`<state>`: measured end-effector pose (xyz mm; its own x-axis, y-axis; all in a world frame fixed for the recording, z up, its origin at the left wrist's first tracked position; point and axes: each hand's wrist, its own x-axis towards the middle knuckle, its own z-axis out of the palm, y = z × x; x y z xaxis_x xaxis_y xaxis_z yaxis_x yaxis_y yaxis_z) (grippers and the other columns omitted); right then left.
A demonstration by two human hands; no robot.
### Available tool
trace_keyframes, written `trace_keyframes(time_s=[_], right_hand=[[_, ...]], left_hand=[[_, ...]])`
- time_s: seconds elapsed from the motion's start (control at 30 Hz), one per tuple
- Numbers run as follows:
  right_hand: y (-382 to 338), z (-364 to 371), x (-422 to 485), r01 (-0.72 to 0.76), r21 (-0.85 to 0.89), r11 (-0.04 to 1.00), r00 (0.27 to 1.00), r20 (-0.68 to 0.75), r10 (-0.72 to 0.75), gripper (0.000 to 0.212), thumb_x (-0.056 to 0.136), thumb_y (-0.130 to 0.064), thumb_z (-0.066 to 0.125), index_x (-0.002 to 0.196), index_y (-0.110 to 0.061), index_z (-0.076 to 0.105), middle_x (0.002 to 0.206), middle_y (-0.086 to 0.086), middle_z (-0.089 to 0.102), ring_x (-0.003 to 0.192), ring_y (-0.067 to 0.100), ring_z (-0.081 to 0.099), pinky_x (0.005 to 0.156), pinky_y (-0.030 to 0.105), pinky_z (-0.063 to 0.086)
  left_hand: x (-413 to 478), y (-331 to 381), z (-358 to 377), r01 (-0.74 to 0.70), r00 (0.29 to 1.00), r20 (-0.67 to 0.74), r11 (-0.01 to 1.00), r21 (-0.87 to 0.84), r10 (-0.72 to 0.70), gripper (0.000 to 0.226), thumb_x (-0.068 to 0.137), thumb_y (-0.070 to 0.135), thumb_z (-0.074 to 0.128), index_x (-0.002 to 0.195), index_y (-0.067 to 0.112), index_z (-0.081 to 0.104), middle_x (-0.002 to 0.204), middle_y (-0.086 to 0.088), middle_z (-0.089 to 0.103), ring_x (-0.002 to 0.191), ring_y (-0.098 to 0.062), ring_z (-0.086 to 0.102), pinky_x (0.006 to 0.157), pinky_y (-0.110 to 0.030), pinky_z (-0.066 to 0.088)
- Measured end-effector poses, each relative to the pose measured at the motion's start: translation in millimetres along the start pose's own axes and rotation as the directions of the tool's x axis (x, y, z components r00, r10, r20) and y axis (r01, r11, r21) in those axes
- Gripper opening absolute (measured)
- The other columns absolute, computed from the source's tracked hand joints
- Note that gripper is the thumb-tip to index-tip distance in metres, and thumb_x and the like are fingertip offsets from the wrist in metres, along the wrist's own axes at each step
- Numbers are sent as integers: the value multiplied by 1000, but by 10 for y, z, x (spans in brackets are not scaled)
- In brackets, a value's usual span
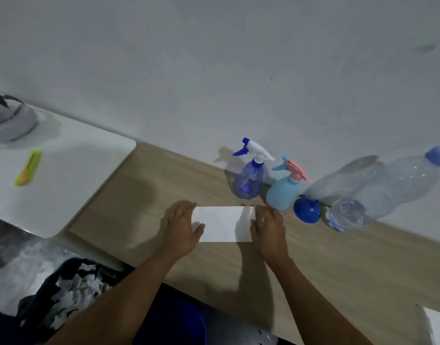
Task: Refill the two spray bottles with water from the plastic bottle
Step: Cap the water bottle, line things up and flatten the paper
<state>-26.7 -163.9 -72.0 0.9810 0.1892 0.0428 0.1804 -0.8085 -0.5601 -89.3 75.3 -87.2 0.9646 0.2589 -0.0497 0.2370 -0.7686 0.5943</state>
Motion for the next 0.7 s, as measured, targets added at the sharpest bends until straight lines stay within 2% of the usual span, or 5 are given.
trace_keyframes(time_s=[0.1,0.17,0.4,0.53,0.7], right_hand=[[-170,187,-28,90,-1,996,995,48,-90,41,100,-24,53,141,-20,49,145,6,50,132,24,46,114,44,39],[-212,350,-8,191,-117,975,969,183,-168,49,106,-28,40,153,-18,32,160,7,33,149,26,26,124,48,19],[-154,696,132,202,-288,936,912,403,-73,66,107,-46,18,159,-10,-2,168,7,-10,155,23,-13,125,45,-8],[-118,725,130,219,-312,925,911,404,-80,67,107,-46,18,159,-11,-7,167,6,-15,153,22,-18,123,42,-14],[43,607,193,229,-288,930,905,416,-95,67,106,-46,18,159,-12,-7,168,5,-13,154,20,-17,126,45,-6]], left_hand=[[-9,-10,112,-194,976,-53,956,223,210,62,94,47,35,143,12,47,152,-10,43,144,-29,31,117,-45,27],[25,-4,209,-277,957,16,897,344,289,64,96,46,27,148,11,39,158,-10,35,149,-29,23,122,-45,21],[130,-33,469,-280,948,251,883,376,194,79,92,51,-4,157,6,4,166,-13,1,153,-25,-3,125,-43,5],[117,-102,543,-291,946,245,888,357,212,77,95,49,3,156,2,6,165,-16,2,153,-28,-1,125,-44,7],[135,43,679,-286,955,183,884,369,233,73,98,43,21,152,-4,24,161,-22,19,151,-34,16,124,-45,12]])
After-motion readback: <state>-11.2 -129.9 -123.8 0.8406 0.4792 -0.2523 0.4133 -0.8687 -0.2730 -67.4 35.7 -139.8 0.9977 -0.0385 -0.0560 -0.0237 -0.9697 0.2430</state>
